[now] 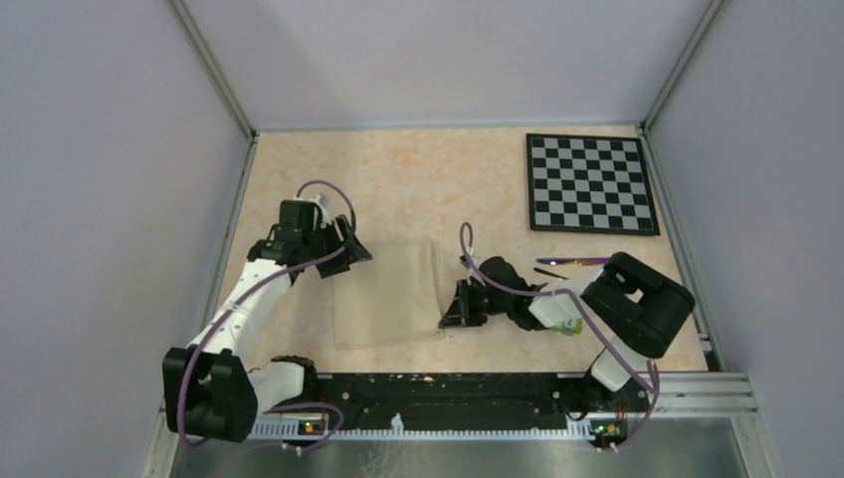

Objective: Fold the napkin into a case and place the utensils inside
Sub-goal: Flatten out the lower triangle-folded napkin at the center of the board.

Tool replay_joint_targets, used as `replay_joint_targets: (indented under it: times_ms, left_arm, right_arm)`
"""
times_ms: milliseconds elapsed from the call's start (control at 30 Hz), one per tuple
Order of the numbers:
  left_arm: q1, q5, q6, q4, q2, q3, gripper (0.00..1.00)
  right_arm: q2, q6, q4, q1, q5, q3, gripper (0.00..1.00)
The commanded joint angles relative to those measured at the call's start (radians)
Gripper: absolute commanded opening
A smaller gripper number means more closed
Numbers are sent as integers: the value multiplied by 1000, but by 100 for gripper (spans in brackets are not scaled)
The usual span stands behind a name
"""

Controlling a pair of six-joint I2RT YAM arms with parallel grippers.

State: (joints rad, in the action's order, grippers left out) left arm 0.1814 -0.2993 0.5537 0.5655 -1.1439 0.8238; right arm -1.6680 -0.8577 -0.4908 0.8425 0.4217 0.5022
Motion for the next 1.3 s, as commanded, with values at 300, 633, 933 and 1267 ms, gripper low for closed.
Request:
replay_joint_targets:
  times_ms: [300,633,933,1267]
  left_arm:
    - [-142,-206,-9,-215,-115,-46,56]
    - [255,-27,65,-277,-396,190,42]
    - [417,248,53,-160,-692,478,38]
    - [506,471,61,-39,-810,629,33]
  right_arm:
    - [77,229,337,-189,-53,218,48]
    - [-253,216,232,-380,189,471,26]
    - [-357,172,156,-385,250,535,25]
    - [-379,176,131,-387,251,528,17]
